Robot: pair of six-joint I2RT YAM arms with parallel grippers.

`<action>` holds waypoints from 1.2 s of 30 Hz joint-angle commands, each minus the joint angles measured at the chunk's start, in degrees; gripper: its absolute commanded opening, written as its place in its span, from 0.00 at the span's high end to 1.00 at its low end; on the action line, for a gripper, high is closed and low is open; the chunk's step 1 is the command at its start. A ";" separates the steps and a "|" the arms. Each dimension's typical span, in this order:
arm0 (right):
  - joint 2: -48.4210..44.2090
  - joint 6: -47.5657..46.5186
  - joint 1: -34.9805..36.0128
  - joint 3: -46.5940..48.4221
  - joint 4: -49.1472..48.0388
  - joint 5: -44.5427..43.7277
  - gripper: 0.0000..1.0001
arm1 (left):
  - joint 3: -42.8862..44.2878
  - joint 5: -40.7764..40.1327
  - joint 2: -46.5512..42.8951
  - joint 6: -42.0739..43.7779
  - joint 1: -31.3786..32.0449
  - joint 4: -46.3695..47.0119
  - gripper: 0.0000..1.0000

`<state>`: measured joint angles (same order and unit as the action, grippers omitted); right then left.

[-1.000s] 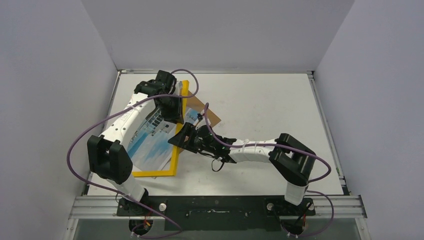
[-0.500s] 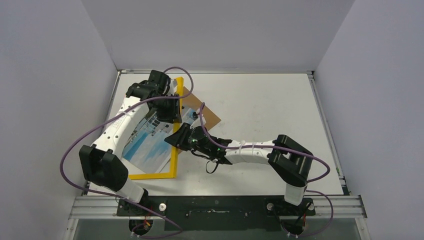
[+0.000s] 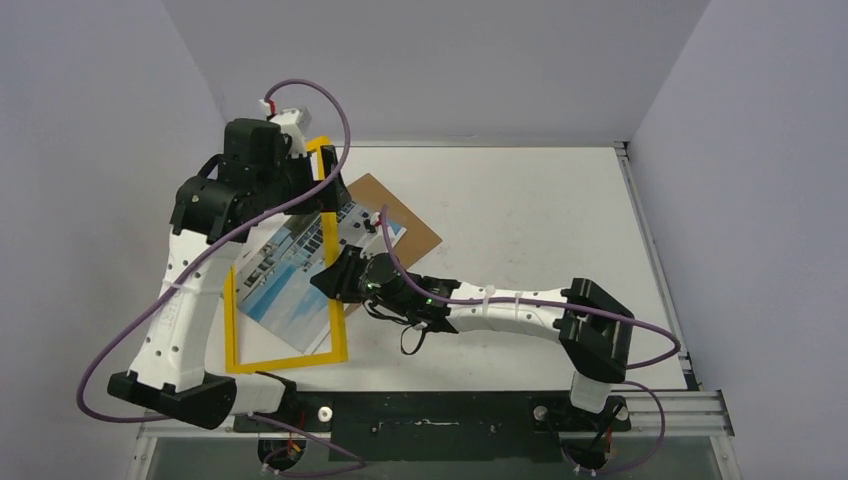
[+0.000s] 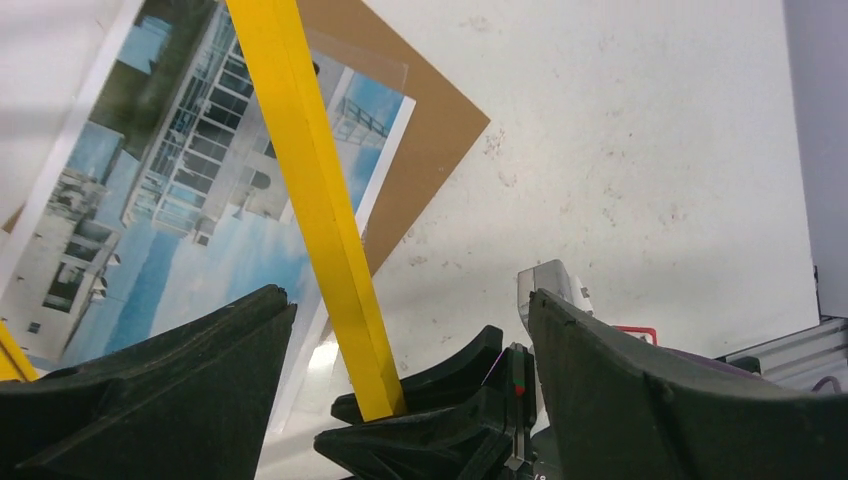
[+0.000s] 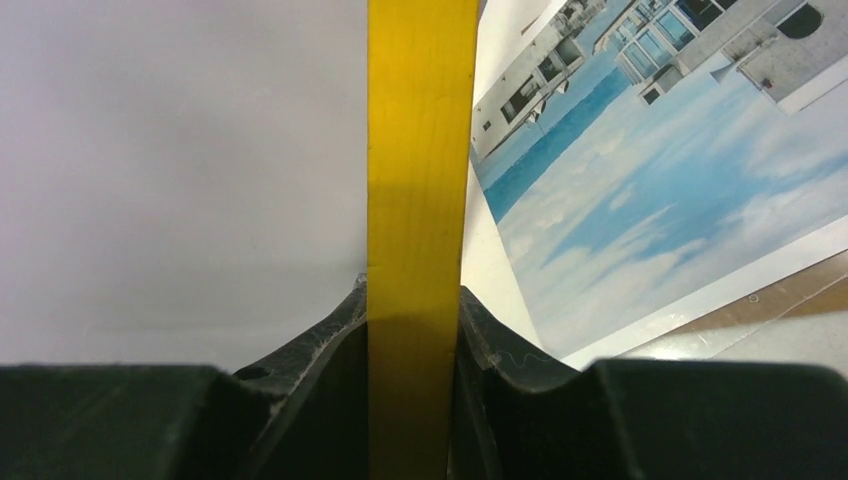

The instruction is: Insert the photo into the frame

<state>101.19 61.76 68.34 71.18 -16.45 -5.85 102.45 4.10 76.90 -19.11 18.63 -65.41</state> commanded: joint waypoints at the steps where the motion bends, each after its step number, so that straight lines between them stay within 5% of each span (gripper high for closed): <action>1: -6.26 -4.59 0.30 5.07 -0.90 -2.47 1.00 | 4.95 -2.25 -4.47 0.95 -0.31 -0.76 0.12; 24: -22.42 -7.86 -6.09 9.98 22.48 -12.01 1.00 | -0.24 -1.85 -14.68 -1.87 -0.35 5.62 0.06; 30: -28.66 -10.35 -13.54 9.98 31.24 -12.52 1.00 | -2.32 -1.17 -13.81 -1.37 -0.35 5.72 0.06; 36: -29.38 -20.44 -25.70 19.36 52.49 -12.60 1.00 | -6.89 0.71 -13.28 -2.06 -0.35 7.81 0.06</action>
<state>75.29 48.03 49.08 82.35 27.27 -15.99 97.95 2.74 63.24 -20.58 18.63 -62.11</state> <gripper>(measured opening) 0.255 0.937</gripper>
